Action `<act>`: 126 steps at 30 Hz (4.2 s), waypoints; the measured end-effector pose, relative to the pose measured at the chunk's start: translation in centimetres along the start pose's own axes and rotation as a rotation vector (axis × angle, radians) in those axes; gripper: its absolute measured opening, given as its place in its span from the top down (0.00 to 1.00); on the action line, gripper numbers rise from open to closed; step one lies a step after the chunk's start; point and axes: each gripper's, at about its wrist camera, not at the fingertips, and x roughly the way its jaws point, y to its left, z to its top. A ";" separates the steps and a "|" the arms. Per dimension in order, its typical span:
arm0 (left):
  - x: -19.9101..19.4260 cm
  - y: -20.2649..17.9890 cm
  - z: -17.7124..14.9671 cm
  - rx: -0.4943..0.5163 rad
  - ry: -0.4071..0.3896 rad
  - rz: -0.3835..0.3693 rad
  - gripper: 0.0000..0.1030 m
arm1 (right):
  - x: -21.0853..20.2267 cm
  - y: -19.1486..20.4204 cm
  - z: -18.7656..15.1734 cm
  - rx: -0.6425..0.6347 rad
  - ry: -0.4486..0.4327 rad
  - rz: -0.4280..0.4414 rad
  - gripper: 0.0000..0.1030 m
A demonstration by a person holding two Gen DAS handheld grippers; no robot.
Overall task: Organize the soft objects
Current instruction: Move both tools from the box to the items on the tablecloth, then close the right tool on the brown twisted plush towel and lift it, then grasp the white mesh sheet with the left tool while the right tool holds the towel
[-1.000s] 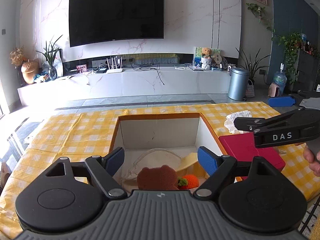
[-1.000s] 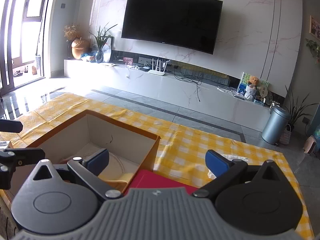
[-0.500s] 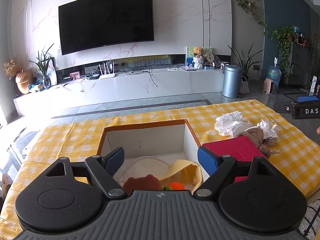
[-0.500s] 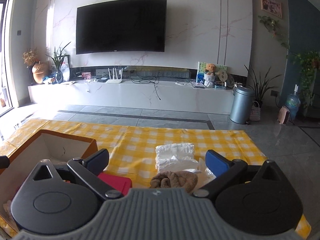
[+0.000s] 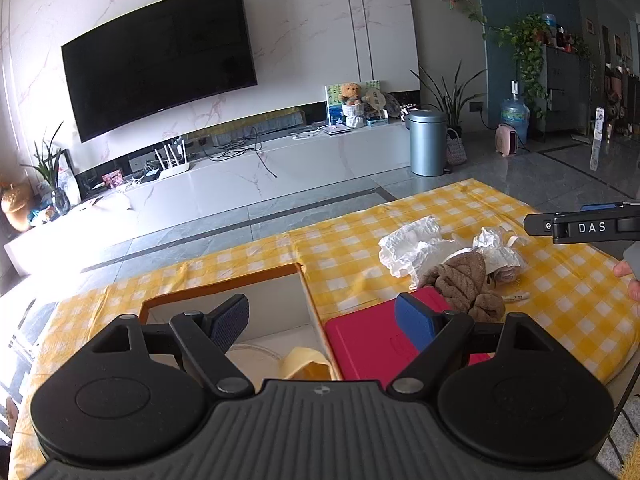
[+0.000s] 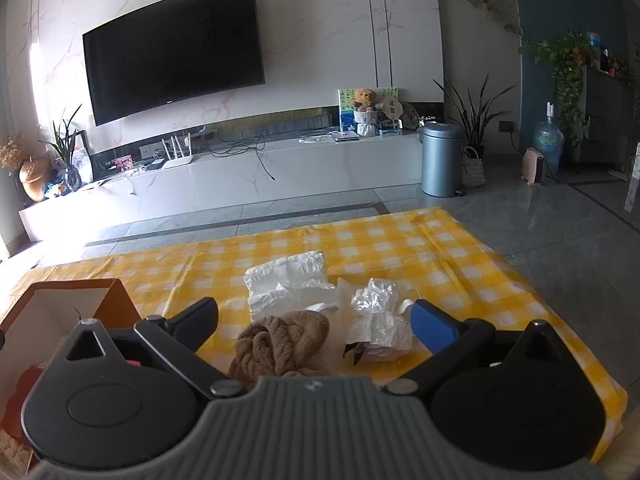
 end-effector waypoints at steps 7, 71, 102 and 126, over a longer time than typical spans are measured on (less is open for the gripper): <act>3.9 -4.4 1.8 0.093 0.075 -0.045 0.05 | 3.8 -4.4 -1.3 0.120 0.074 -0.028 0.02; 12.3 -9.7 4.6 0.258 0.291 -0.134 0.05 | 5.9 -5.1 -3.6 0.001 0.204 0.047 0.55; 25.0 -21.2 3.0 0.093 0.438 -0.208 0.21 | 3.3 -11.9 -5.7 0.207 0.279 -0.138 0.32; 18.2 -19.0 3.2 0.104 0.368 -0.232 0.97 | 4.9 -7.7 -10.4 -0.215 0.608 -0.098 0.34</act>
